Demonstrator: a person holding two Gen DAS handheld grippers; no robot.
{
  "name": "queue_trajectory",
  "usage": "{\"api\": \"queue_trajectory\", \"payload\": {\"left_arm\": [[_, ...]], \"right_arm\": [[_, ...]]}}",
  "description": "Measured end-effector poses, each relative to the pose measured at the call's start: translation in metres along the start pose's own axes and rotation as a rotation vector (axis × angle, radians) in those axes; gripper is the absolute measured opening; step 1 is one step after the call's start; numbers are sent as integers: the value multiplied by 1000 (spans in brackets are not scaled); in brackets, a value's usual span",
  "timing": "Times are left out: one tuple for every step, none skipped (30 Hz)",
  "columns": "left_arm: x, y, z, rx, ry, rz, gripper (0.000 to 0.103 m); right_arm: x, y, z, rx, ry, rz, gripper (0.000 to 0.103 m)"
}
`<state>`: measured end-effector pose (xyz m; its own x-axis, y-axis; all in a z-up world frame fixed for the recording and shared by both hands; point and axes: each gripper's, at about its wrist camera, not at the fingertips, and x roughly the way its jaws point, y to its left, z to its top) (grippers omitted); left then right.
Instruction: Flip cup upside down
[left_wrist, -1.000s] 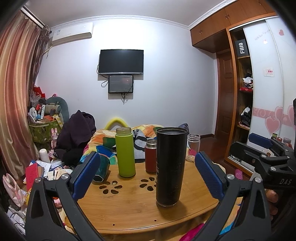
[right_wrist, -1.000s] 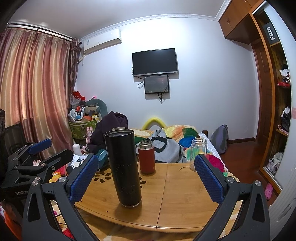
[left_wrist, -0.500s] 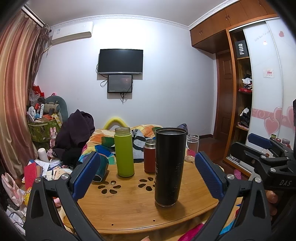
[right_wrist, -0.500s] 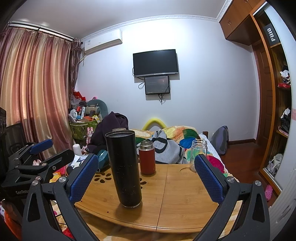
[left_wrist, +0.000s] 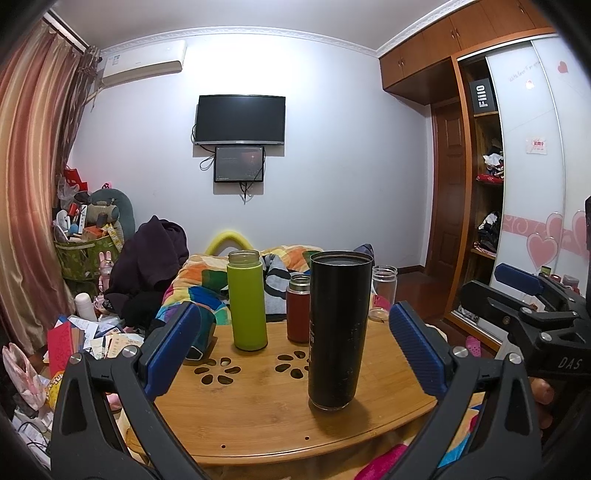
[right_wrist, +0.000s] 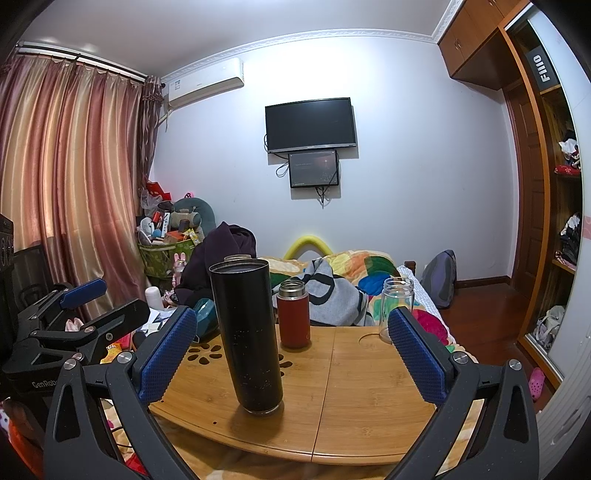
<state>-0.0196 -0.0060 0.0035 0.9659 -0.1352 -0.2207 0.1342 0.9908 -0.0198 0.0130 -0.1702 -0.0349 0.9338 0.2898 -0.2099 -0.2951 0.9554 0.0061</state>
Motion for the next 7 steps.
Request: {"api": "queue_trajectory", "payload": {"left_arm": [[0, 0, 0, -1, 0, -1, 103], [0, 0, 0, -2, 2, -1, 103], [0, -1, 0, -2, 3, -2, 103], [0, -1, 0, -2, 3, -4, 103], [0, -1, -1, -2, 2, -4, 103], [-1, -1, 0, -2, 1, -2, 103], [-1, -1, 0, -1, 1, -2, 103]], "right_arm": [[0, 0, 0, 0, 0, 0, 103], [0, 0, 0, 0, 0, 0, 103], [0, 0, 0, 0, 0, 1, 103], [0, 0, 0, 0, 0, 0, 103], [0, 0, 0, 0, -1, 0, 103], [0, 0, 0, 0, 0, 0, 103], [0, 0, 0, 0, -1, 0, 103]]}}
